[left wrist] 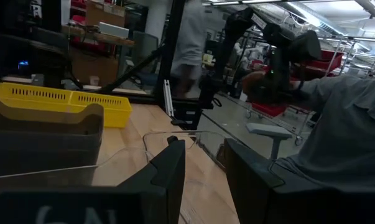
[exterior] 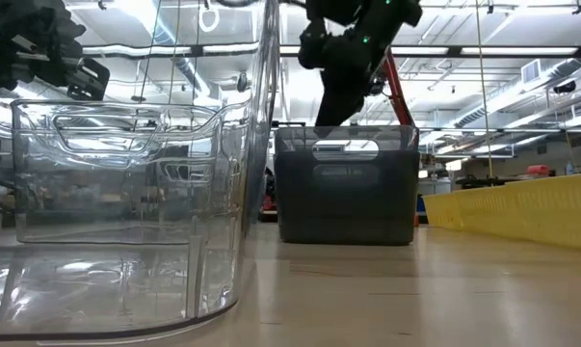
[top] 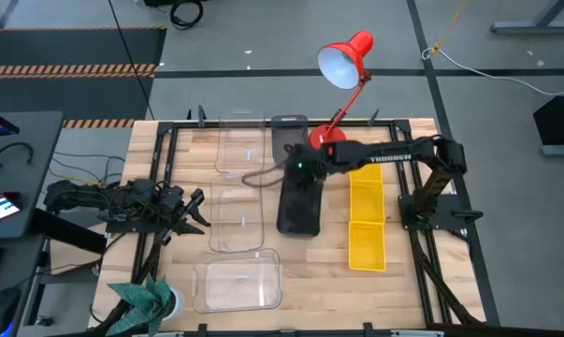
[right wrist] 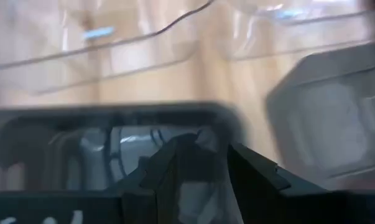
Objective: Stack baskets by color
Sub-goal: Stack the top black bin on the bottom black bins
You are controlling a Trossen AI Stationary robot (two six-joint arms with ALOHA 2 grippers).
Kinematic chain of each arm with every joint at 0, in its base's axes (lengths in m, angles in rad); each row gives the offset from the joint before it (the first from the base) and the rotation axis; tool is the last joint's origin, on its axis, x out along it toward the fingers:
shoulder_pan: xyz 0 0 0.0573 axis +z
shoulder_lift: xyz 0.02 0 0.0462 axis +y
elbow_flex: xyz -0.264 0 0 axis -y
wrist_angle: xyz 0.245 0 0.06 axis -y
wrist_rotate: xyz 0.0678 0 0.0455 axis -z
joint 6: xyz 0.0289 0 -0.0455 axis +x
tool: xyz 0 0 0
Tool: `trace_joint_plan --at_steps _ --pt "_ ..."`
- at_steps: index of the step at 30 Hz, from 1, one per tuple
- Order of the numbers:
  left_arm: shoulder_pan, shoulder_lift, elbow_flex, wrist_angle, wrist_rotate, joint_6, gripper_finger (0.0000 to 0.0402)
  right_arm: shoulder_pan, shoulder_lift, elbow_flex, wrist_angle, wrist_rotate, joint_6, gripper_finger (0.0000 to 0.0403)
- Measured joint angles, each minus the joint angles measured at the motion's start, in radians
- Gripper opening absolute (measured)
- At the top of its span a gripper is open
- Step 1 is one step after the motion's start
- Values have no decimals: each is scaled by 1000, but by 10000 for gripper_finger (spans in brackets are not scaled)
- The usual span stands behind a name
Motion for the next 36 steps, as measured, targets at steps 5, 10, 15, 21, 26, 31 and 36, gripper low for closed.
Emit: trace_joint_plan --at_steps 5,10,15,21,26,31,36 --pt "0 0 0 0 0 0 117 -71 2 21 67 -20 -44 144" --pt "0 0 0 0 0 0 117 -127 2 26 131 -19 -120 144" --pt "0 0 0 1 0 0 117 -173 53 26 153 -20 -174 145" --pt "0 0 0 2 0 0 117 -201 141 25 158 -42 -230 158" --pt "0 0 0 0 0 0 117 -215 177 25 173 -79 -239 188" --pt "0 0 0 0 0 -1 117 -232 189 26 172 -149 -237 221" --pt "0 0 0 1 0 -1 117 -232 201 25 160 -122 -263 228"
